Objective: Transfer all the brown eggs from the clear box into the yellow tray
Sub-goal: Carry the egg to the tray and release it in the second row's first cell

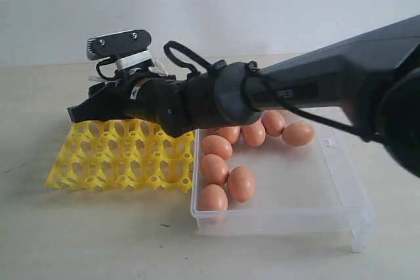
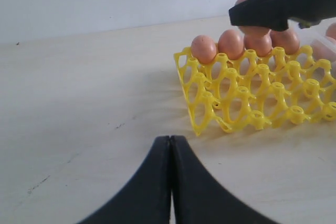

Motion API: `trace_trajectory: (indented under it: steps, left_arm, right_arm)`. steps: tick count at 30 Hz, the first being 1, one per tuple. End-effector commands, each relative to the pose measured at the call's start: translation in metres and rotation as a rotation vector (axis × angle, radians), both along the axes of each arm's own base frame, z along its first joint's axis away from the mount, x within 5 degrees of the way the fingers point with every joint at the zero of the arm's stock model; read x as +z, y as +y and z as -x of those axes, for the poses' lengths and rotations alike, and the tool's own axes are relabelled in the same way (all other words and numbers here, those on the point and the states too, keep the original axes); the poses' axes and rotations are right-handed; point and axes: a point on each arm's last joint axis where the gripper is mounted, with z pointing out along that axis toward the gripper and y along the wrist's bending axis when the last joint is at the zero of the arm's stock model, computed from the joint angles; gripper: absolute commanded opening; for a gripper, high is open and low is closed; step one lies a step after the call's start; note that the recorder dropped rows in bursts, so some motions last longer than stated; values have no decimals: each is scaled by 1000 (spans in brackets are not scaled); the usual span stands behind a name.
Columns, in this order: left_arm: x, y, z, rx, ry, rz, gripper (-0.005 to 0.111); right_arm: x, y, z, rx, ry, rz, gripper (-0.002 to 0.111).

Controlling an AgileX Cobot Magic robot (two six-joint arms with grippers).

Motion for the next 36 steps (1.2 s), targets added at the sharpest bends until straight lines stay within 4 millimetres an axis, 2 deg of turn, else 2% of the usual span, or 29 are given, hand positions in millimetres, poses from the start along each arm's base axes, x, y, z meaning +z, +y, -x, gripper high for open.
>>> trace_trajectory:
  steps: [1,5,11,19,25,28,33,36]
  left_arm:
    - [2,0,0,-3,-17,-1,0]
    - [2,0,0,-3,-17,-1,0]
    - [2,0,0,-3,-17,-1,0]
    - [2,0,0,-3,-17,-1,0]
    - [2,0,0,-3,-17,-1,0]
    - [2,0,0,-3,-17,-1,0]
    - [2,0,0,-3,-17,-1,0]
    - [2,0,0,-3,-17,-1,0]
  right_arm:
    - [-10,15,-13,6,-12,-23,0]
    - [-14,23,-19,9,5,-26,0]
    - [-17,34,-11,31,16,-32,0]
    - [-18,38,-6,45,18,-27,0]
    - [-26,39,-7,45,28,-16,1]
    - [-27,38,-7,47,34,-11,13]
    - [-27,38,-6,47,37,-8,52]
    - [-27,38,-6,48,39,-7,64]
